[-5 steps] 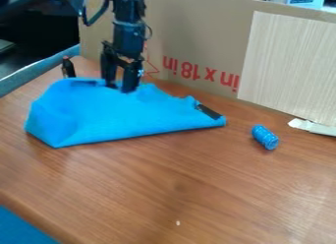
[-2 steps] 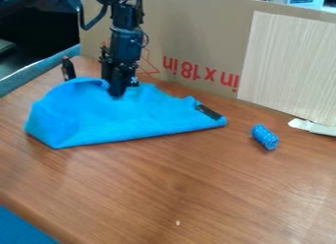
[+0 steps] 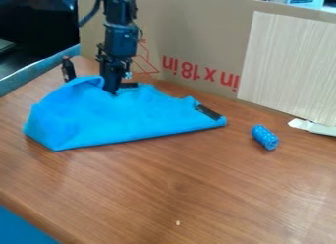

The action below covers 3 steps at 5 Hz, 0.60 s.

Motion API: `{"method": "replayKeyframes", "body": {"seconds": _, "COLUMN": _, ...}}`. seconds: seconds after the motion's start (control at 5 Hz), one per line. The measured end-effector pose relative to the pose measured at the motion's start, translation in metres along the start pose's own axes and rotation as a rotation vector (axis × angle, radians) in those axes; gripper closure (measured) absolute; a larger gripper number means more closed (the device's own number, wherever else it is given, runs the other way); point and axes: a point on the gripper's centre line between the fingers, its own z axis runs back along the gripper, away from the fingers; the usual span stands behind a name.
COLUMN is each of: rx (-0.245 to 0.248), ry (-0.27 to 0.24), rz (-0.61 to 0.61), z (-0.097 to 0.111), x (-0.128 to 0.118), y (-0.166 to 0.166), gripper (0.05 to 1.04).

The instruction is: Unfold the cloth from the top left to the bottom right

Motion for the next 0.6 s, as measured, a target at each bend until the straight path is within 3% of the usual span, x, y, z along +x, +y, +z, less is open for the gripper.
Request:
{"method": "replayKeyframes", "body": {"seconds": 0.2, "rx": -0.001, "ry": -0.081, "rz": -0.037, "z": 0.032, "x": -0.012, "y": -0.003, "gripper": 1.027}}
{"method": "replayKeyframes", "body": {"seconds": 0.4, "rx": -0.015, "ry": -0.117, "rz": -0.082, "z": 0.041, "x": -0.024, "y": -0.017, "gripper": 1.028}}
{"method": "replayKeyframes", "body": {"seconds": 0.6, "rx": 0.009, "ry": -0.145, "rz": -0.119, "z": 0.051, "x": -0.042, "y": -0.033, "gripper": 1.028}}
